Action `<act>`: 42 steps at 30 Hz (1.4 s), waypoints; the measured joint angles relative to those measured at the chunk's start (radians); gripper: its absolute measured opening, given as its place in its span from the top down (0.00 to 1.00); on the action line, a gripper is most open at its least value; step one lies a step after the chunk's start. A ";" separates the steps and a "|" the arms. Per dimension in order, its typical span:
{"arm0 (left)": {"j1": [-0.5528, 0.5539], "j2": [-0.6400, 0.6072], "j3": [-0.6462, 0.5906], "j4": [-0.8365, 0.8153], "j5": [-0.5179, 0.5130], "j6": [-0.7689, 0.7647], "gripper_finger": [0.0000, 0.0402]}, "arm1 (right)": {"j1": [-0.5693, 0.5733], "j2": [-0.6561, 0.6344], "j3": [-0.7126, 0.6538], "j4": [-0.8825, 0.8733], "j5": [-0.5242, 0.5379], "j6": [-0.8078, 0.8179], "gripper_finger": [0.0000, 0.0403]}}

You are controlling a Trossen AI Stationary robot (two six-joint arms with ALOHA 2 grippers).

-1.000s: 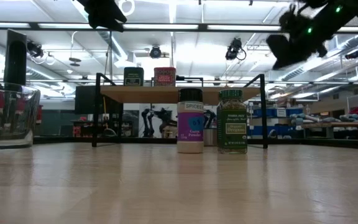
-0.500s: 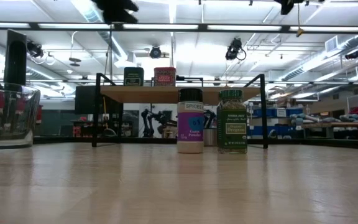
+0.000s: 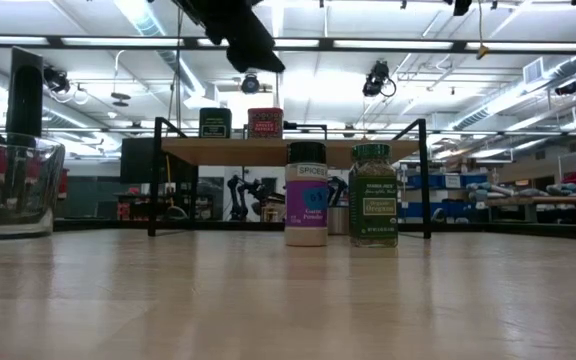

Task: Shelf spices
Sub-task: Put the black seasoning bottle on the shelf

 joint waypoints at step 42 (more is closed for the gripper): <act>-0.085 0.356 0.029 0.091 -0.115 -0.089 0.02 | 0.000 0.004 0.000 0.000 0.009 0.001 0.52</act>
